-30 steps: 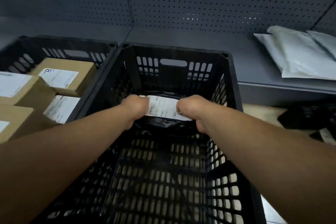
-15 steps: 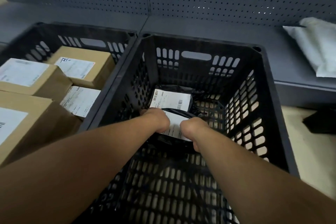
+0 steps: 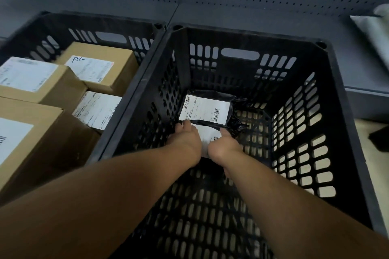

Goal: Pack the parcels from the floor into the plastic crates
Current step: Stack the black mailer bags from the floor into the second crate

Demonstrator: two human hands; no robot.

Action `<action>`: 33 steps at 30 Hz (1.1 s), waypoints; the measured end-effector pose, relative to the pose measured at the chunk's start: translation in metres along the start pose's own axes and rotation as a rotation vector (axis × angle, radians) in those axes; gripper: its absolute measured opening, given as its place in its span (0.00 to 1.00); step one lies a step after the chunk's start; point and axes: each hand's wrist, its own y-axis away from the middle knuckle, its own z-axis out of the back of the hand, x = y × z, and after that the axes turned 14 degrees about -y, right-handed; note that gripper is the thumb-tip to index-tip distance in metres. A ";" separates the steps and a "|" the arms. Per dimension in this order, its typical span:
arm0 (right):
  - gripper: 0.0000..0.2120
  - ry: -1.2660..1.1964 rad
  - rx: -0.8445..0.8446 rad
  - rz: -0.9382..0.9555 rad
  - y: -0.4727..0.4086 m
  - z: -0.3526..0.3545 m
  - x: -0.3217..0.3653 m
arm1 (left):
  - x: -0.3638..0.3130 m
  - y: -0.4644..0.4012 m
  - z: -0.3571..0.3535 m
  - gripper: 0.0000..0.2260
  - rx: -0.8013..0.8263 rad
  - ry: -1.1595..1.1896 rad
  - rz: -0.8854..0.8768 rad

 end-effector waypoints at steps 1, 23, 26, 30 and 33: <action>0.30 0.015 0.018 0.007 0.000 -0.001 0.000 | -0.001 0.000 -0.001 0.37 -0.017 -0.017 -0.016; 0.28 0.574 0.094 0.233 0.020 0.075 0.049 | -0.014 0.020 0.038 0.30 0.124 -0.446 -0.142; 0.28 0.472 0.044 0.320 0.034 0.108 0.065 | -0.016 0.020 0.057 0.28 0.103 -0.277 -0.126; 0.28 0.265 -0.009 0.500 0.056 0.154 0.074 | -0.024 0.013 0.080 0.33 -0.009 0.040 -0.070; 0.29 0.150 -0.021 0.634 0.075 0.187 0.068 | -0.035 0.019 0.101 0.36 -0.138 0.276 -0.042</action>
